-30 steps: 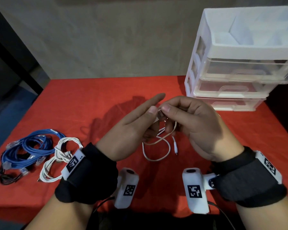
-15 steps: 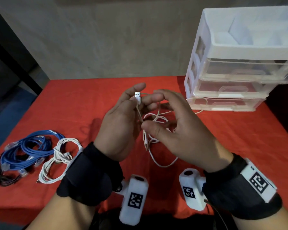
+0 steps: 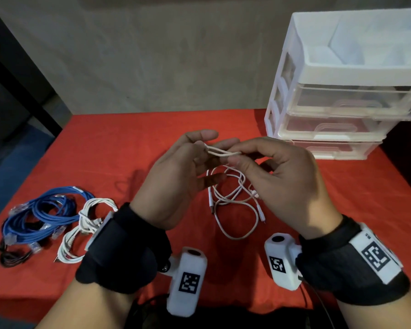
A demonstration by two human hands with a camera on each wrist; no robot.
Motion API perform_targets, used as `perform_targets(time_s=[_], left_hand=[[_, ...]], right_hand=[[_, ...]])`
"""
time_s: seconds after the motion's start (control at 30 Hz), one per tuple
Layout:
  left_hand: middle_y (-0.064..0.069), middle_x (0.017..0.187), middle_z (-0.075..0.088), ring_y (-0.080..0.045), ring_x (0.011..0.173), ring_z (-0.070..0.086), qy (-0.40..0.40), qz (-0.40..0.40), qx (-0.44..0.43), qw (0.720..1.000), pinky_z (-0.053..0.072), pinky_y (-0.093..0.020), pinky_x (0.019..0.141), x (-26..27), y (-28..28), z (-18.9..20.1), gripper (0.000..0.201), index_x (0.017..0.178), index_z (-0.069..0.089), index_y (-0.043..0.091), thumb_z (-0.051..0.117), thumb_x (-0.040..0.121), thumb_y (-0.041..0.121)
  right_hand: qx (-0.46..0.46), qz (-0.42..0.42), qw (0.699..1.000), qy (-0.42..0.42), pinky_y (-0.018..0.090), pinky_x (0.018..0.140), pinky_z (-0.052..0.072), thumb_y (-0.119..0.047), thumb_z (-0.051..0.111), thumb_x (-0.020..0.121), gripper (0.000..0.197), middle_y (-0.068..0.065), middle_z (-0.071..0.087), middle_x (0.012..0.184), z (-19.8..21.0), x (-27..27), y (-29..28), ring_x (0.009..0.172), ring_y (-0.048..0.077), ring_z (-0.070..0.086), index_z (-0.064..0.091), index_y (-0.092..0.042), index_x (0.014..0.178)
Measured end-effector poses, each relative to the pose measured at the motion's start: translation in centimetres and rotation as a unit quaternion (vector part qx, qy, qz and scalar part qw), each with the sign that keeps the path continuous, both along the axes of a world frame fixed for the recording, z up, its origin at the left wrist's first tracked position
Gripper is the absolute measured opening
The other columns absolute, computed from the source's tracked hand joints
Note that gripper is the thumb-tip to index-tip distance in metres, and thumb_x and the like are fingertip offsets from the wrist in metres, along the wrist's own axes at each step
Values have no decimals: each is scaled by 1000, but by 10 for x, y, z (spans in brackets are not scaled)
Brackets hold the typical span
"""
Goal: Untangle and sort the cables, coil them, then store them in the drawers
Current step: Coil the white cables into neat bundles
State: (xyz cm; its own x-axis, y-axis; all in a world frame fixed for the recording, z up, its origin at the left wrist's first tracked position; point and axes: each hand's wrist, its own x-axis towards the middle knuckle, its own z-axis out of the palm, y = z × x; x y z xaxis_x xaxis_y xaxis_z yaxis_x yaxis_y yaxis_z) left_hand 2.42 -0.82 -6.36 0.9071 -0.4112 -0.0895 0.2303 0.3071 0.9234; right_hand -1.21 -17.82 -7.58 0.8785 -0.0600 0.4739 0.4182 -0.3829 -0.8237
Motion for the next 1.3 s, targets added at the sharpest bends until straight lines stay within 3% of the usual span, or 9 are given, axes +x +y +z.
perform_targets(time_s=[0.13, 0.5, 0.6, 0.7, 0.8, 0.93, 1.03, 1.17, 1.3], left_hand=[[-6, 110, 74, -19, 98, 71, 32, -3, -6, 999, 57, -38, 79, 4, 6, 4, 36, 135, 51, 13, 39, 102, 18], [-9, 121, 72, -21, 114, 69, -7, -24, 54, 998, 58, -33, 89, 5, 15, 1, 40, 134, 58, 14, 52, 97, 28], [-9, 97, 78, -17, 87, 75, -81, 13, 109, 991, 58, -24, 71, 1, 11, 0, 34, 120, 68, 13, 59, 90, 28], [-17, 77, 73, -20, 57, 63, -226, 61, 199, 952, 52, -33, 53, 4, 13, -10, 21, 102, 76, 15, 68, 88, 29], [-7, 75, 62, -19, 63, 53, -333, 80, 286, 895, 43, -30, 58, 7, 18, -16, 15, 95, 79, 31, 76, 84, 40], [5, 87, 67, -12, 81, 66, -355, 74, 278, 890, 52, -23, 68, 5, 13, -15, 19, 102, 74, 27, 77, 84, 34], [9, 78, 66, -11, 71, 67, -352, 61, 274, 893, 48, -17, 62, 3, 9, -21, 38, 127, 64, 27, 74, 91, 22], [0, 69, 68, -21, 60, 69, -400, 78, 309, 859, 54, -37, 58, 1, 7, -26, 27, 123, 66, 29, 61, 98, 22], [4, 66, 70, -14, 56, 69, -413, 103, 365, 828, 54, -41, 56, 5, 10, -30, 23, 113, 69, 28, 54, 96, 24]], right_hand=[[-11, 15, 1000, -23, 20, 85, 52, -10, 73, 93, 12, -15, 77, 102, 2, -1, 0, 100, 5, 72, 80, -17, 100], [-58, -28, 997, -43, 14, 77, 46, -13, 72, 94, 13, -10, 74, 91, -3, 2, -6, 88, 8, 68, 79, -21, 102], [-32, -41, 998, -38, 15, 80, 47, -14, 73, 94, 14, -10, 73, 92, -1, 3, -10, 89, 7, 69, 78, -21, 104], [-13, -30, 999, -11, 16, 78, 48, -15, 73, 93, 12, -10, 73, 90, 2, 3, -13, 84, 6, 69, 79, -20, 102], [0, -26, 1000, 12, 16, 74, 48, -16, 72, 94, 12, -8, 74, 90, 2, 2, -15, 79, 4, 68, 79, -21, 102], [4, -19, 999, 26, 17, 72, 47, -17, 73, 94, 12, -6, 74, 88, 2, 2, -18, 78, 5, 66, 80, -21, 102], [-16, 8, 999, 35, 21, 73, 49, -17, 73, 93, 14, -4, 71, 87, 2, 1, -17, 81, 10, 66, 80, -21, 105], [-21, 50, 997, 46, 14, 71, 44, -18, 70, 96, 18, -10, 64, 81, 2, -1, -14, 77, 5, 62, 79, -21, 111], [2, 78, 994, 72, 27, 67, 49, -22, 67, 97, 21, -5, 67, 83, 2, -2, -12, 70, 8, 62, 77, -22, 115]])
